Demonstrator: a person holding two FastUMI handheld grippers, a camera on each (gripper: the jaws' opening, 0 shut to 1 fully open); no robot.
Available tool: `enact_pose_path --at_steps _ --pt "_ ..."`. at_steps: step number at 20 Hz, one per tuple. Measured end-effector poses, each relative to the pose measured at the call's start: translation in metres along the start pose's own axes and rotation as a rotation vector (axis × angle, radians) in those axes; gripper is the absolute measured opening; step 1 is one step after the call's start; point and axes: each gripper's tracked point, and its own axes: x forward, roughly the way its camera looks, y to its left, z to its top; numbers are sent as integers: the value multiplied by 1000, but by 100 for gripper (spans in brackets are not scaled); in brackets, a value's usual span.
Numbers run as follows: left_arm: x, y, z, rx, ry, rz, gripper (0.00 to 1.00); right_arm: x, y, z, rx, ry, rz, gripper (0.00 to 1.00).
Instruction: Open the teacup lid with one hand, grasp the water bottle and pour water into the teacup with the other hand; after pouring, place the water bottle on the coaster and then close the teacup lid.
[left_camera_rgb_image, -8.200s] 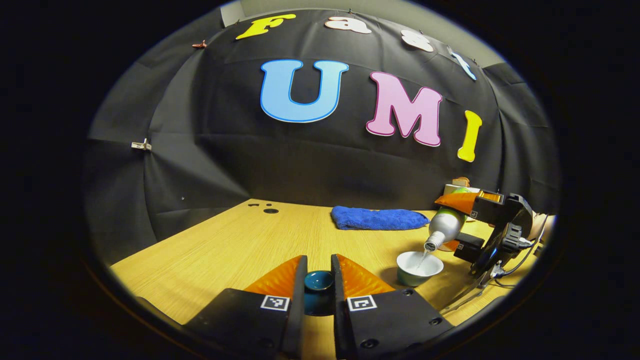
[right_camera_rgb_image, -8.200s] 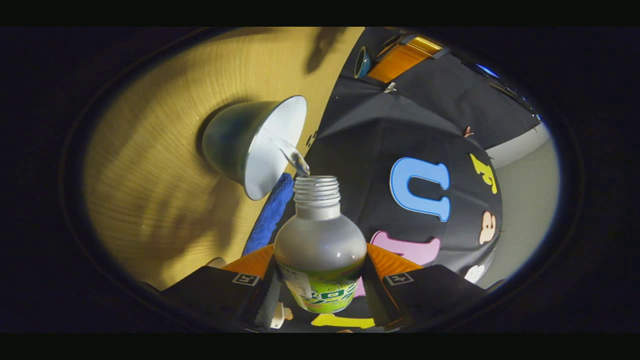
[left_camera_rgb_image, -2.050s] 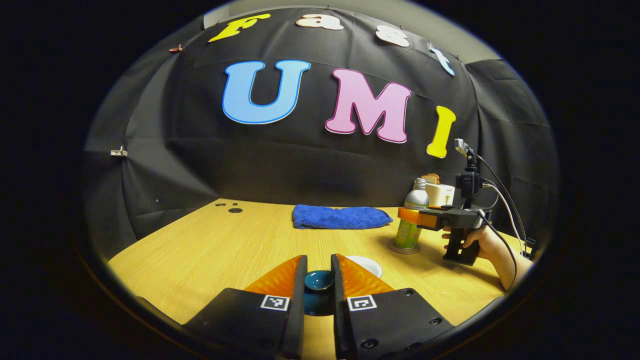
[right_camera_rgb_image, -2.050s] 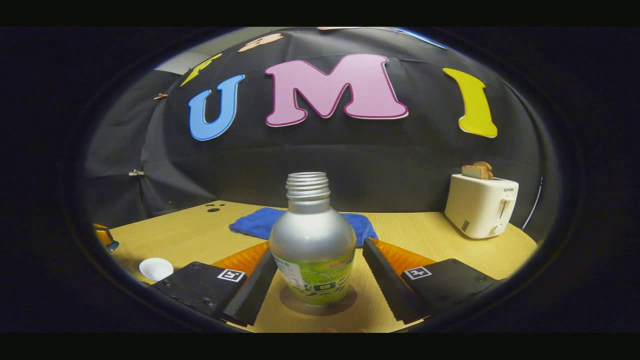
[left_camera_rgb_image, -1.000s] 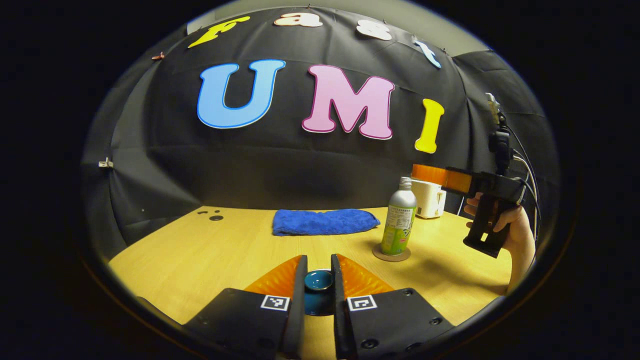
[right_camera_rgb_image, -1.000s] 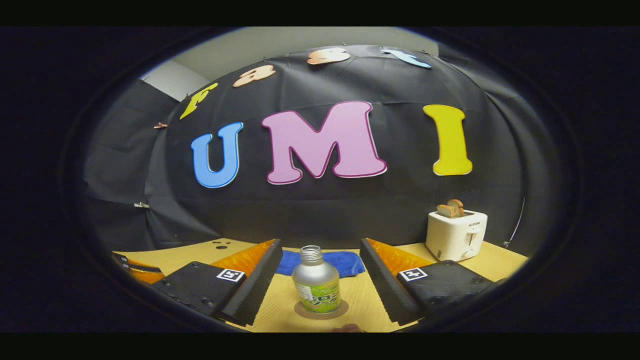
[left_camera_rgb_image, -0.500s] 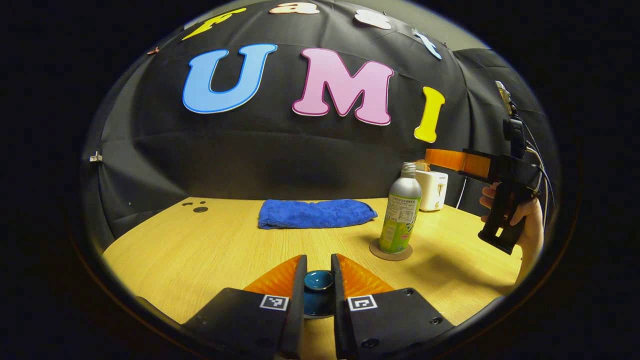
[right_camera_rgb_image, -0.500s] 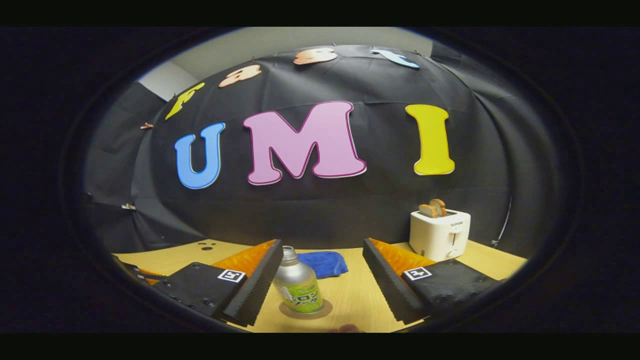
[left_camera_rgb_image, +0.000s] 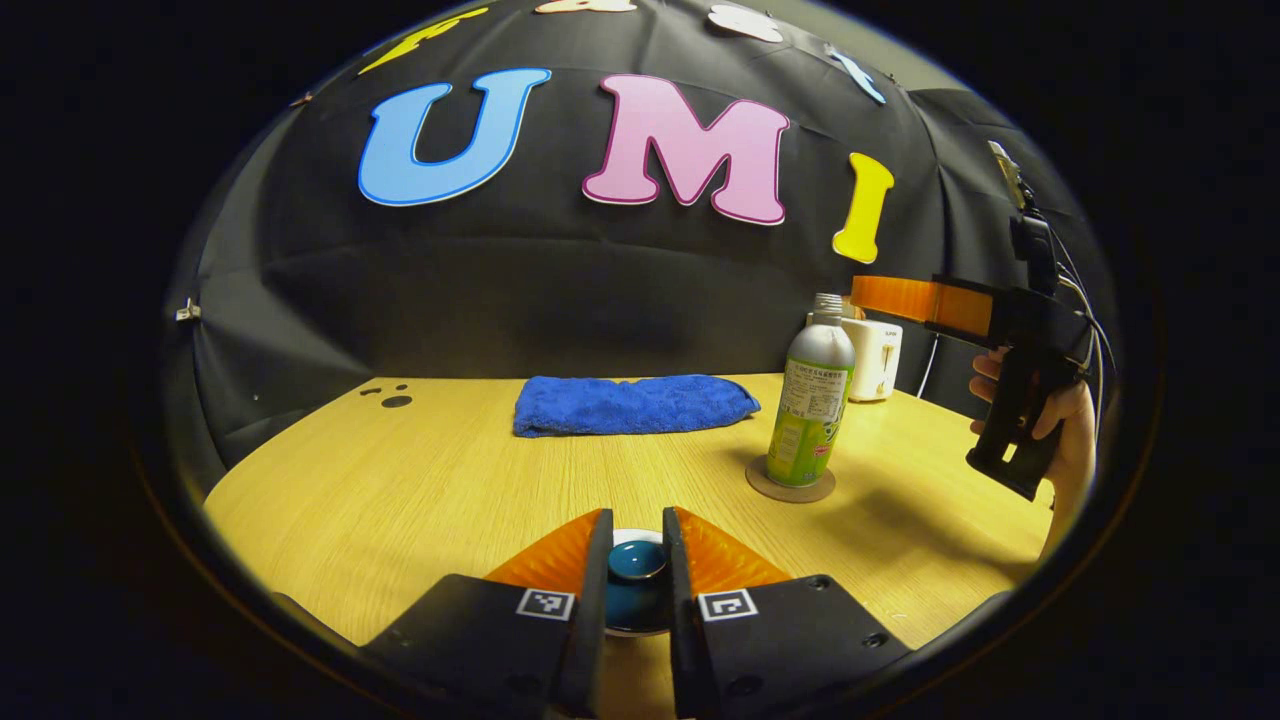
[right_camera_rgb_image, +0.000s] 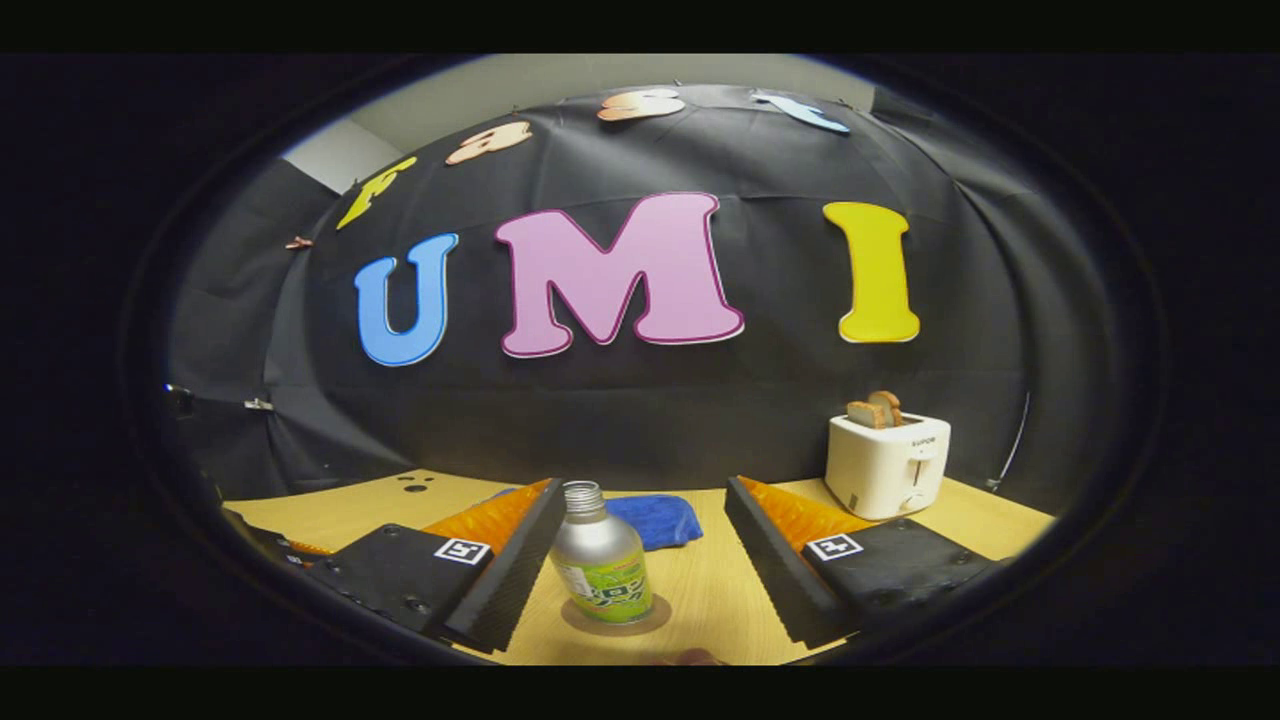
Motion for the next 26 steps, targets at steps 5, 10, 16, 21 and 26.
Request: enact_pose_path --at_steps 5,10,16,21,26 --pt "-3 3 3 38 -16 28 42 0 2 -2 -16 0 -3 99" --pt "-18 5 20 51 -76 54 81 0 5 0 -31 -4 -2 99" --pt "-50 15 35 28 -145 117 98 -7 21 7 -33 -4 42 98" --pt "-86 25 57 38 -223 168 98 -47 30 15 -51 14 76 98" --pt "-125 27 69 45 -307 222 98 -100 24 10 -49 41 48 99"
